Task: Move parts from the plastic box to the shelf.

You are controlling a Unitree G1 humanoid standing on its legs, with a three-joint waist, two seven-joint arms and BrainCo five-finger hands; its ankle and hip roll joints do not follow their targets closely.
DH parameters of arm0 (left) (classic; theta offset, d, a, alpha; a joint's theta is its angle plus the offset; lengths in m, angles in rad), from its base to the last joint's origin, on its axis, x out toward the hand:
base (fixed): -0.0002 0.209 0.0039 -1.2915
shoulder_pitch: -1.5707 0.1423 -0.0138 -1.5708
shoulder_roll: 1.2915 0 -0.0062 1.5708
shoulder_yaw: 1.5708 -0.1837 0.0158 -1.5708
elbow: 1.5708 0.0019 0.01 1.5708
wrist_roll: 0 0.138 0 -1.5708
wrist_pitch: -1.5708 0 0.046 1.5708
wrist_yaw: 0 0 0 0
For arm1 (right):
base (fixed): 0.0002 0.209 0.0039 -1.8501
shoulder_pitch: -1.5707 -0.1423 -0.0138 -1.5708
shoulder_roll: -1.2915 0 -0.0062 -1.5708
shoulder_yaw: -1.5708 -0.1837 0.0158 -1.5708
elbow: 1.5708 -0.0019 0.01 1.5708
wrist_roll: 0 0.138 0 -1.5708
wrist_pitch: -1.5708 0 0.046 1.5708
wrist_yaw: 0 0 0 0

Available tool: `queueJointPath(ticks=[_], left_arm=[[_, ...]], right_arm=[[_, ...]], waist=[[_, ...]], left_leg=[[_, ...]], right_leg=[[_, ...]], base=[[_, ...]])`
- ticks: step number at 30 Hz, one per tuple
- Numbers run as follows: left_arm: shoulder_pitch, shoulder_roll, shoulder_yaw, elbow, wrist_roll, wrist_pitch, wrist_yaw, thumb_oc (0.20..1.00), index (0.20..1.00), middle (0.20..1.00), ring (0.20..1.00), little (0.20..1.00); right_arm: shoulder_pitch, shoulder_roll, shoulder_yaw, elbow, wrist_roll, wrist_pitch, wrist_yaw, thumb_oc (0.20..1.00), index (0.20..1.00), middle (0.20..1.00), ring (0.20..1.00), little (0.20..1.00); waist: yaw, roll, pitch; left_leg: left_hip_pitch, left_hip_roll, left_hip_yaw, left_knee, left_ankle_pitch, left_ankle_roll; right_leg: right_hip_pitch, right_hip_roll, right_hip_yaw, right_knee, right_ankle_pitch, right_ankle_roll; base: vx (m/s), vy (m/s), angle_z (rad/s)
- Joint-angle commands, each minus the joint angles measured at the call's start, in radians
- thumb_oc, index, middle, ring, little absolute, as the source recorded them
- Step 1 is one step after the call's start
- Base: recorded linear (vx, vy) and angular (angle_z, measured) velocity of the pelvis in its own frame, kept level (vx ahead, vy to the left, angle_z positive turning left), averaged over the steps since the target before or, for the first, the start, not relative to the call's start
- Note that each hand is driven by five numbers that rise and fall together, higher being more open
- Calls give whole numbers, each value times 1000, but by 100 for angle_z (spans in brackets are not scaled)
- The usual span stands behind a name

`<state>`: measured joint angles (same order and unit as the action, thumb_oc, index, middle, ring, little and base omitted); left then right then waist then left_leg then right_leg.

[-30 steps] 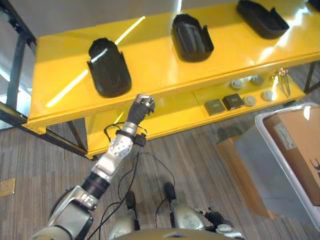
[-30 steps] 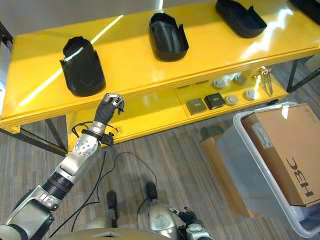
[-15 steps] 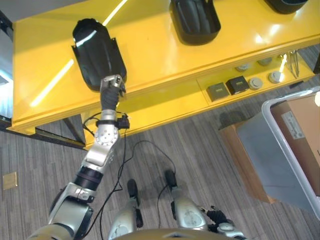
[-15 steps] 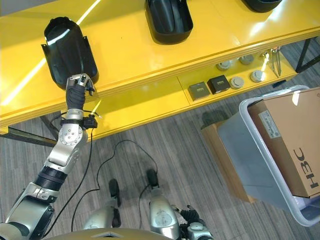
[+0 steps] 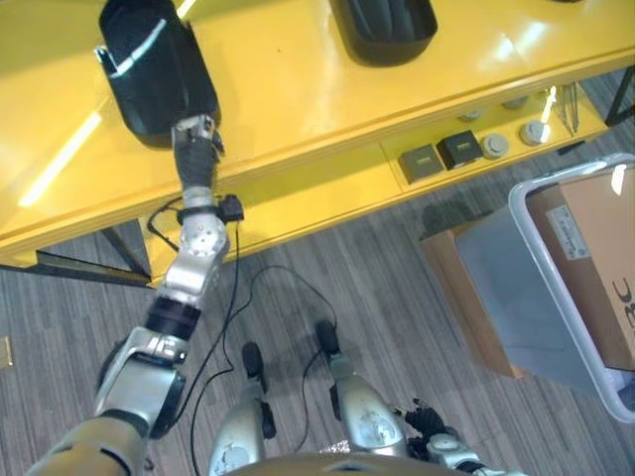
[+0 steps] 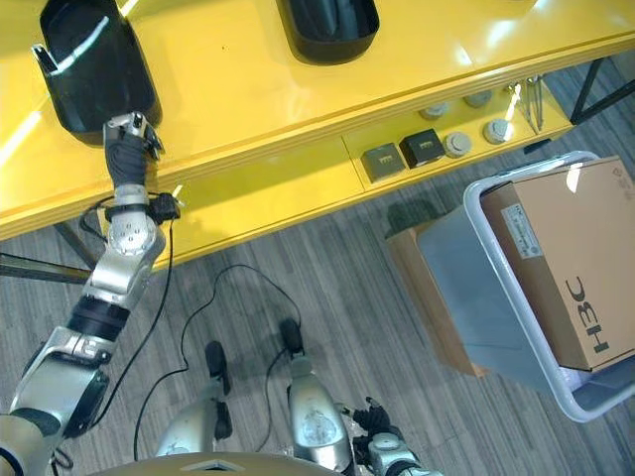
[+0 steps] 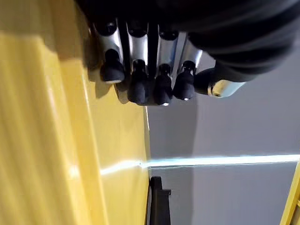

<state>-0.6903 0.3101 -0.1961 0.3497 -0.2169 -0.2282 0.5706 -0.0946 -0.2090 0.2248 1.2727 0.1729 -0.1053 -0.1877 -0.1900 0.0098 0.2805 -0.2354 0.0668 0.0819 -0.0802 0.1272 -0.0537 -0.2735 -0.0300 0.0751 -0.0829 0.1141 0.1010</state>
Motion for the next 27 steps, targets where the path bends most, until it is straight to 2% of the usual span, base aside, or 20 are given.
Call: queueJointPath(ticks=[1, 12, 19, 22, 23, 24, 25, 27], left_arm=[[-120, 79, 26, 65, 3, -46, 49, 200, 200, 200, 200, 200], [-203, 157, 33, 151, -15, -48, 79, 200, 200, 200, 200, 200], [6, 77, 37, -63, 19, -59, 0, 200, 200, 200, 200, 200], [186, 46, 39, -178, 54, -56, -79, 200, 200, 200, 200, 200], [295, 32, 35, -222, 67, -59, -122, 200, 200, 200, 200, 200], [299, 32, 36, -225, 67, -57, -123, 573, 573, 573, 573, 573], [426, 28, 41, -257, 98, -54, -147, 1000, 1000, 1000, 1000, 1000], [468, 20, 40, -252, 102, -52, -161, 1000, 1000, 1000, 1000, 1000]], right_arm=[[19, -5, 26, 4, 37, 0, -15, 1000, 1000, 1000, 1000, 1000], [28, 0, 42, -2, 40, -5, -1, 1000, 1000, 1000, 1000, 1000], [32, 6, 16, 0, 44, 2, -8, 1000, 1000, 1000, 1000, 1000], [40, 15, -13, 4, 48, 6, -10, 1000, 1000, 1000, 1000, 1000], [46, 24, -24, 2, 49, 7, -7, 1000, 1000, 1000, 1000, 1000], [48, 24, -22, 2, 49, 7, -7, 1000, 1000, 1000, 1000, 1000], [54, 34, -31, -5, 48, 5, -6, 1000, 1000, 1000, 1000, 1000], [61, 39, -34, 2, 43, 8, -5, 1000, 1000, 1000, 1000, 1000]], waist=[[-4, -34, -39], [-13, -38, -45], [13, -30, -54], [35, -27, -73], [50, -29, -92], [49, -30, -92], [66, -33, -115], [72, -36, -128]], left_leg=[[37, 59, -20, -7, -72, -44], [29, 64, -9, -7, -69, -48], [61, 61, -30, -7, -75, -47], [92, 62, -38, -7, -85, -45], [120, 64, -41, -7, -91, -43], [123, 64, -41, -7, -92, -43], [154, 65, -48, -4, -102, -42], [170, 65, -49, -4, -108, -41]], right_leg=[[-38, -65, 4, 17, -15, 41], [-54, -60, 22, 13, -11, 41], [-6, -57, 2, 19, -32, 33], [34, -58, -16, 20, -46, 30], [64, -58, -26, 28, -57, 25], [67, -58, -26, 27, -58, 25], [103, -59, -44, 35, -74, 22], [121, -60, -48, 37, -78, 21]], base=[[0, 0, 0], [-1, -3, -3], [-3, -7, -1], [20, -12, 14], [26, -24, 18], [34, -25, 14], [39, -15, 15], [26, -12, 22]])
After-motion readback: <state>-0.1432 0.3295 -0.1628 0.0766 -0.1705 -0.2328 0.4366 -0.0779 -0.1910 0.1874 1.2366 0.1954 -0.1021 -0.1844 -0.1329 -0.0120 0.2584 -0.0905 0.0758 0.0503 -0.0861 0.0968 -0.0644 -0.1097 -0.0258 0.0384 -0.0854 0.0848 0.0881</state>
